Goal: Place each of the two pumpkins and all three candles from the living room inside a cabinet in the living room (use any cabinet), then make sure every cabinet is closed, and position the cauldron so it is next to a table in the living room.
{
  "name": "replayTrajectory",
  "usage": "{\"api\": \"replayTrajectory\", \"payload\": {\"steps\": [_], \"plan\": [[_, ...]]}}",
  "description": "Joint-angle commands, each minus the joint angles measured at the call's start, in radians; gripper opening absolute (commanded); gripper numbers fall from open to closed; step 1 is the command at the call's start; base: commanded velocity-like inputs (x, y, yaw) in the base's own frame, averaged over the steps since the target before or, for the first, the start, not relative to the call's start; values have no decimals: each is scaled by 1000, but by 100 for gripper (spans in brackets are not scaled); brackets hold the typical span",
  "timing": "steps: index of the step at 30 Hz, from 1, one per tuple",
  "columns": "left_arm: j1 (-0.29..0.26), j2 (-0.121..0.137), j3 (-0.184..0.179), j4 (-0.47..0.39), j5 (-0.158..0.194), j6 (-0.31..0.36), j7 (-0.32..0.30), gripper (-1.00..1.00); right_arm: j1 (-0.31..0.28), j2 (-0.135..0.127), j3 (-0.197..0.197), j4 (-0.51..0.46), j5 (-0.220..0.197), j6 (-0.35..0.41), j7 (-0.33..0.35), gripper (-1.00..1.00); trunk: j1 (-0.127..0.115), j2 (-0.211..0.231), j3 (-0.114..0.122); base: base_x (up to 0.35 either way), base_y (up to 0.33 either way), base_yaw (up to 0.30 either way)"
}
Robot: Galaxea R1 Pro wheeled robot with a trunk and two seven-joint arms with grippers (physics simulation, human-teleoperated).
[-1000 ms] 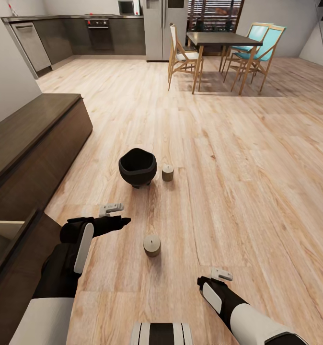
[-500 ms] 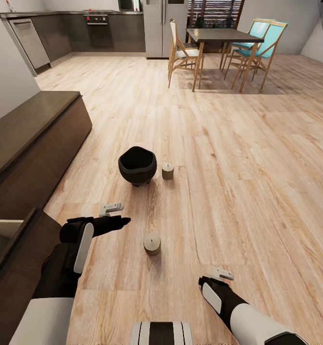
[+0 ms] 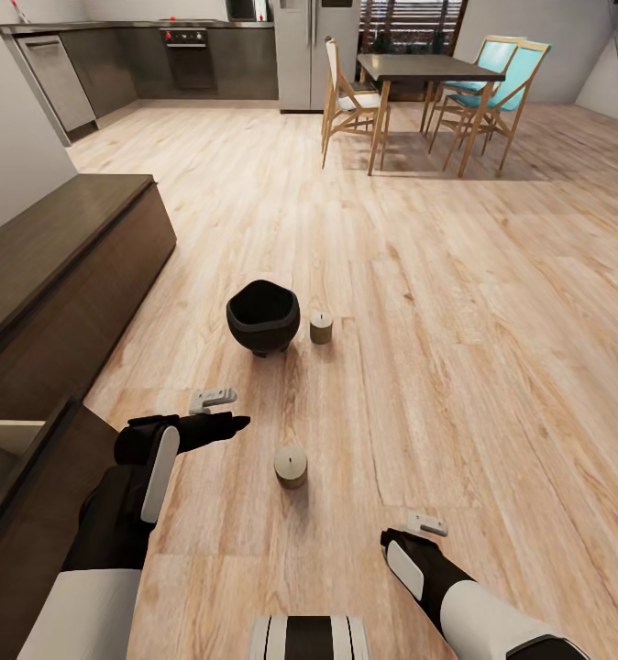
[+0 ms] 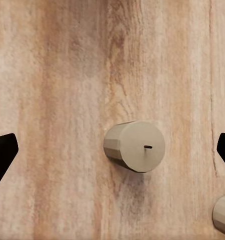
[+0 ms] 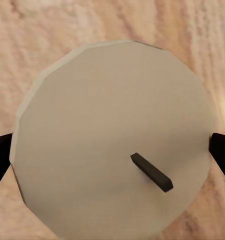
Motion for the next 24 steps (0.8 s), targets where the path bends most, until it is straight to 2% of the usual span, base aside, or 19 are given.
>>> {"api": "replayTrajectory", "payload": {"steps": [1,24], "plan": [[-1,-1,3,-1,1,5,-4,100,1,-1,-2,0,-32,5,41,-100,0,0,-1,0,0,0],[-1,-2,3,1,0,5,-4,100,1,-1,-2,0,-33,4,42,-100,0,0,-1,0,0,0]]}}
